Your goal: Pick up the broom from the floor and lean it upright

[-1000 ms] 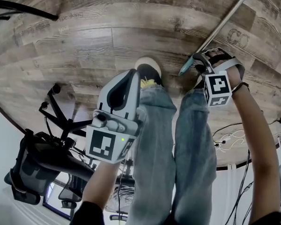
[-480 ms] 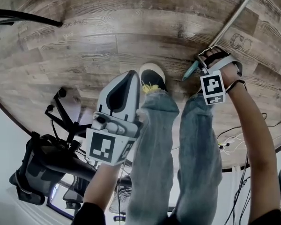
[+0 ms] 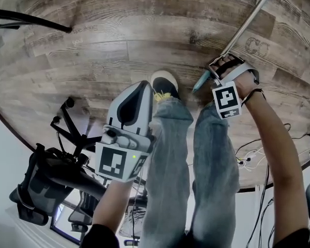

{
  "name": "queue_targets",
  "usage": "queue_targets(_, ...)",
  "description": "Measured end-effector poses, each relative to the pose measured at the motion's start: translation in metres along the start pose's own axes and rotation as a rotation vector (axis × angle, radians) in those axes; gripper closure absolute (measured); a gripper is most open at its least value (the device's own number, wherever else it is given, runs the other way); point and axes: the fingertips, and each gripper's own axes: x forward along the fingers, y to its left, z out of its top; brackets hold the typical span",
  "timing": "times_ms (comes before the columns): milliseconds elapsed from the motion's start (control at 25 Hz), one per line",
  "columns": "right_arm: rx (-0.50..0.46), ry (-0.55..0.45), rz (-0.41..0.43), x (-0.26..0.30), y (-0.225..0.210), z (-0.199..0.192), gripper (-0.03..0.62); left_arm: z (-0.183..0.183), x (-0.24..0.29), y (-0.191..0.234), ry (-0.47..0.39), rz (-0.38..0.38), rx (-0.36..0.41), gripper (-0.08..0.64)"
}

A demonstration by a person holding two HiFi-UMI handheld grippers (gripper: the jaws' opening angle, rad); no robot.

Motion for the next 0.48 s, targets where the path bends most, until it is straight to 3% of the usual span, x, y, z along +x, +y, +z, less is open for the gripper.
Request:
queue_targets(200, 0.025, -0.087, -0.071, -0.071, -0.035, 0.031, 0.451, 0.050, -0.025, -0.021, -0.020, 0.003, 0.003, 0.546)
queue_targets(480, 0.095, -0.188, -0.190, -0.205, -0.093, 0.067, 0.463, 0.159, -0.069, -0.052, -0.092, -0.006, 0.035, 0.546)
